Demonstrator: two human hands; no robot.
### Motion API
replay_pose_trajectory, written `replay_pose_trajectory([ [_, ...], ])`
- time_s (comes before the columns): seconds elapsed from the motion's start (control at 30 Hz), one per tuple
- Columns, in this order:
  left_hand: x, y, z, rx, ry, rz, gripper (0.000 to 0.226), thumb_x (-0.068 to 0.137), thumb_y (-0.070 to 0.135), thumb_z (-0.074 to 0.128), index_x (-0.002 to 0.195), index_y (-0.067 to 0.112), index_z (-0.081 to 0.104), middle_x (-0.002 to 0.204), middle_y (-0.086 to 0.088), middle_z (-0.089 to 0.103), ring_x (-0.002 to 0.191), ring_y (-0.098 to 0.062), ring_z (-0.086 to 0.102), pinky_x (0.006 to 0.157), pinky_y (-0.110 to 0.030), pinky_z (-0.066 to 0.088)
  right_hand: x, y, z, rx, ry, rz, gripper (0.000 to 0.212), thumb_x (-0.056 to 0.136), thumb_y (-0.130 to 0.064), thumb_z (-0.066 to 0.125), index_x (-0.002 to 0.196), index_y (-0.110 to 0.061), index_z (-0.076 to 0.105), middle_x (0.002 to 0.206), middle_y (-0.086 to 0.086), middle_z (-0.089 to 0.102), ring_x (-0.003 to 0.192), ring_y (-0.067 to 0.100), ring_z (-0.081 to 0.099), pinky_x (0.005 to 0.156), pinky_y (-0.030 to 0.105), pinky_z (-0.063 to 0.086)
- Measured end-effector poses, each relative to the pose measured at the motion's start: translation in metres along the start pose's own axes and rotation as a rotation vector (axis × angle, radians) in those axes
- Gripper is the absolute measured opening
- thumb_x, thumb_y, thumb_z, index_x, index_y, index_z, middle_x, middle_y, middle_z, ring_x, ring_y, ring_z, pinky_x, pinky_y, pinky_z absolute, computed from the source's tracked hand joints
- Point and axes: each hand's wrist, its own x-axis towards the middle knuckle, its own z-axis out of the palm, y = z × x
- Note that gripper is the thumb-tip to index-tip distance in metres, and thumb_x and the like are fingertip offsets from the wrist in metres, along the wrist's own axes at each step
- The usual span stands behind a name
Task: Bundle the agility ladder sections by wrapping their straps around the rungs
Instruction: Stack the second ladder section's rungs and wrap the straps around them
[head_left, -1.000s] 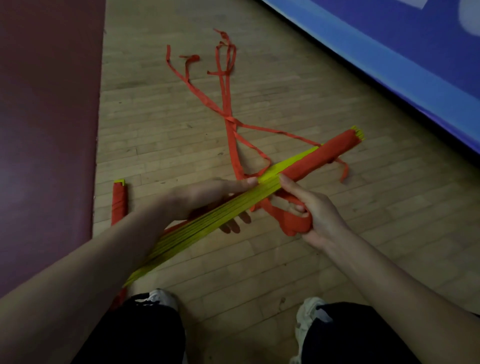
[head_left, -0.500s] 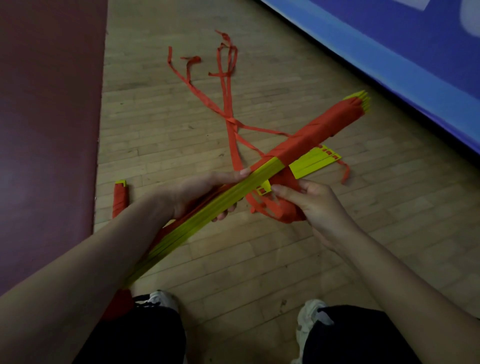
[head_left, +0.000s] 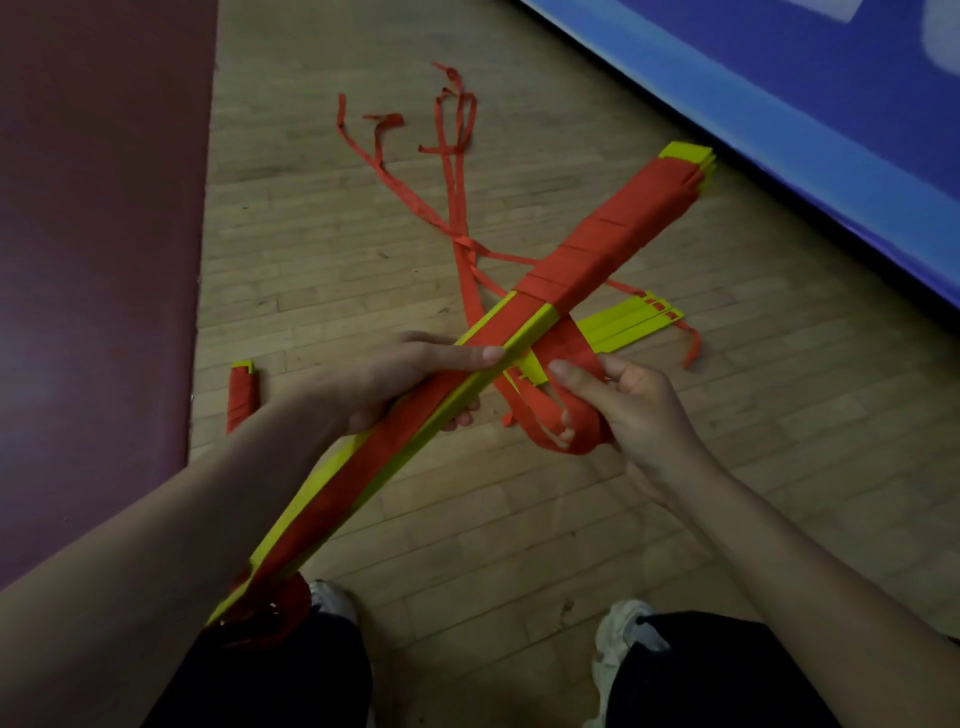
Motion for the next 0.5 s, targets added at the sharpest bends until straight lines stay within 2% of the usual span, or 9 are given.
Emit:
replay_pose_trajectory([
  [0.13,0.001,-0.002,0.005,-0.007,0.031,0.022,0.037,0.069,0.034,0.071,0.1,0.015,0.064,0.072,-0.008,0.071,0.064,-0.02,0.068,0.06,-0.029,0.058,-0.004,-0.003,0.002,-0.012,0.032,-0.034,0.007,0.086,-0.012,0.066,0.081,-0.007,0.064,0.049,0.002,0.059,0.036,0.008,0.049,0.037,0.019,0.044],
  [0.23,0.004,-0.003,0.008,0.019,0.087,0.019,0.029,0.078,0.03,0.072,0.099,0.012,0.064,0.075,-0.011,0.07,0.063,-0.021,0.068,0.059,-0.029,0.057,-0.001,-0.001,-0.001,-0.094,0.118,-0.044,0.016,0.081,-0.016,0.073,0.076,-0.005,0.062,0.041,-0.003,0.05,0.03,0.005,0.038,0.032,0.014,0.029],
  [0.3,0.006,-0.005,0.01,0.075,0.131,0.026,0.033,0.079,0.03,0.074,0.1,0.007,0.065,0.078,-0.013,0.069,0.063,-0.022,0.067,0.06,-0.03,0.057,0.001,0.002,-0.002,-0.147,0.155,-0.041,0.023,0.078,-0.019,0.076,0.08,0.0,0.063,0.041,-0.004,0.048,0.029,0.005,0.035,0.031,0.013,0.024],
  [0.43,0.013,-0.015,0.018,0.387,0.225,0.119,0.027,0.079,0.037,0.075,0.088,0.014,0.064,0.072,-0.004,0.07,0.058,-0.016,0.068,0.055,-0.026,0.056,-0.001,0.009,0.004,-0.207,0.167,-0.023,0.041,0.08,-0.025,0.075,0.085,0.011,0.058,0.052,0.01,0.05,0.029,0.006,0.033,0.031,0.013,0.022],
  [0.5,0.016,-0.022,0.024,0.618,0.29,0.179,0.03,0.08,0.044,0.073,0.085,0.019,0.058,0.07,0.001,0.068,0.061,-0.015,0.069,0.058,-0.028,0.054,-0.002,0.012,0.007,-0.271,0.204,-0.017,0.045,0.081,-0.031,0.074,0.077,0.01,0.055,0.048,0.008,0.046,0.029,0.008,0.034,0.03,0.015,0.024],
])
